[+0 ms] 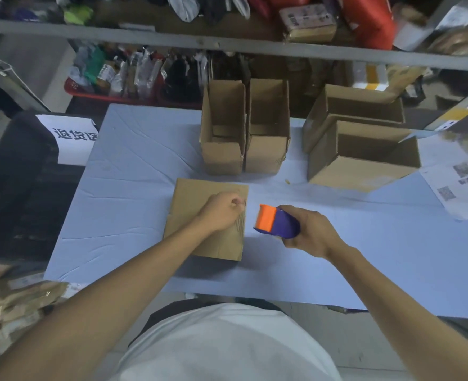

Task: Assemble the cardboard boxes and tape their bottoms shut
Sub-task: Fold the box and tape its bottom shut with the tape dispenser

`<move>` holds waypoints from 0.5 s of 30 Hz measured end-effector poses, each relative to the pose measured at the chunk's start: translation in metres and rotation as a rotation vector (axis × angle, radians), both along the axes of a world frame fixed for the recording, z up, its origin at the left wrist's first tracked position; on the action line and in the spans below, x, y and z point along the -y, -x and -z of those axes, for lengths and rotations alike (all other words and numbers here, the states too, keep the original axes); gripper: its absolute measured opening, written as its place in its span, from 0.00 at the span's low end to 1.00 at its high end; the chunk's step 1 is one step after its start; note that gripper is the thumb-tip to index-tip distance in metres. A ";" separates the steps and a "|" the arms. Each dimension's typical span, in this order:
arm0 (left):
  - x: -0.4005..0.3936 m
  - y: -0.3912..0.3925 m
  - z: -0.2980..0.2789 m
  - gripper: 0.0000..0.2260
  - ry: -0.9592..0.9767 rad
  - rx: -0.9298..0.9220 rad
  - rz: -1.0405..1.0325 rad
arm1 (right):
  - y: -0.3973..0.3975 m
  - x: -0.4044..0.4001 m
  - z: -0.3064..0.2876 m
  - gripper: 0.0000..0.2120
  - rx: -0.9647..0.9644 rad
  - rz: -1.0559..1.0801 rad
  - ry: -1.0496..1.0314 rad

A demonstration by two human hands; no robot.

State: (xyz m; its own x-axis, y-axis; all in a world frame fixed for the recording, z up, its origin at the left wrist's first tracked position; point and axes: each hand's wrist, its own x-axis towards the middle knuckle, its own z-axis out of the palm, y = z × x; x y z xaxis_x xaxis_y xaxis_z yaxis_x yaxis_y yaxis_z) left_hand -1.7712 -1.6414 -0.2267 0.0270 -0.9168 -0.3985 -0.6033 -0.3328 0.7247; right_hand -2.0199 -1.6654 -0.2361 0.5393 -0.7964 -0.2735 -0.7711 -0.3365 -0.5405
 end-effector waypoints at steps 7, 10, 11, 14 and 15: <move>-0.017 -0.004 0.005 0.05 -0.226 -0.500 -0.179 | -0.010 -0.011 -0.016 0.34 0.108 -0.035 0.029; -0.020 -0.008 0.005 0.08 -0.174 -0.476 -0.214 | -0.013 -0.012 -0.018 0.35 0.095 -0.048 0.024; -0.020 -0.008 0.005 0.09 -0.148 -0.429 -0.228 | -0.014 -0.011 -0.019 0.34 0.078 -0.072 0.015; -0.021 -0.013 0.006 0.10 -0.069 -0.232 -0.228 | -0.005 -0.007 -0.018 0.35 -0.016 -0.139 -0.009; -0.021 -0.018 0.007 0.09 -0.051 -0.167 -0.230 | 0.000 -0.004 -0.018 0.35 -0.048 -0.138 -0.001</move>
